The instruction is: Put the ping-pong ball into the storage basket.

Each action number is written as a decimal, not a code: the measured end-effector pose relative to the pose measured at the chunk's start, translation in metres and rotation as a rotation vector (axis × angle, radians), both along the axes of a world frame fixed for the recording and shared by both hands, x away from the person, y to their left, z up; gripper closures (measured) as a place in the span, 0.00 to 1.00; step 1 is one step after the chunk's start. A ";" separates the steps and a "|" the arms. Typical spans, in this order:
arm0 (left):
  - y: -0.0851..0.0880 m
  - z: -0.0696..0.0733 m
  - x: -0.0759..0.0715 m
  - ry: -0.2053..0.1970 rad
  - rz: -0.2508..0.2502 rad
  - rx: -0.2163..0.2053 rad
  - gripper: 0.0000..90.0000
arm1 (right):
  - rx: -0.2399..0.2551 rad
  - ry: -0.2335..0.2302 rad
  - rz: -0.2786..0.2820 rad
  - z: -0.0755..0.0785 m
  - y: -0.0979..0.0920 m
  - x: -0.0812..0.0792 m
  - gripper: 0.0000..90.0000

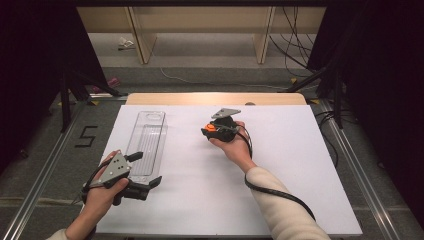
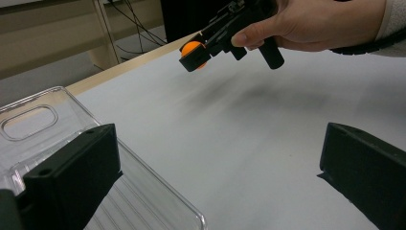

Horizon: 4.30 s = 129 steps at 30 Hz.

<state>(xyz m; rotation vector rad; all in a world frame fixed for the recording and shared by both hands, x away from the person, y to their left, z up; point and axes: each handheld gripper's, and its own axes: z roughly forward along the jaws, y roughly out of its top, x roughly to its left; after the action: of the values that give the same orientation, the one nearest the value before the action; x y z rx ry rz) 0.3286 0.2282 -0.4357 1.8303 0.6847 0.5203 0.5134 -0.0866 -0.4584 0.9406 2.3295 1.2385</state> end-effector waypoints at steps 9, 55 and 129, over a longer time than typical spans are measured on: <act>0.000 0.000 0.000 0.000 -0.001 0.001 0.00 | 0.006 -0.002 0.003 0.001 0.002 -0.001 0.57; 0.001 0.001 0.000 -0.002 0.003 -0.001 0.00 | 0.035 -0.026 0.053 0.014 0.020 -0.012 0.57; 0.000 0.001 0.000 -0.004 -0.001 0.002 0.00 | 0.043 -0.048 0.140 0.023 0.046 -0.027 0.57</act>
<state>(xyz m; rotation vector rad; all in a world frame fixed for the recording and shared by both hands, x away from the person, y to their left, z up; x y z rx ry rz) 0.3282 0.2284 -0.4351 1.8308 0.6814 0.5238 0.4860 -0.0401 -0.4354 0.7627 2.3742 1.3553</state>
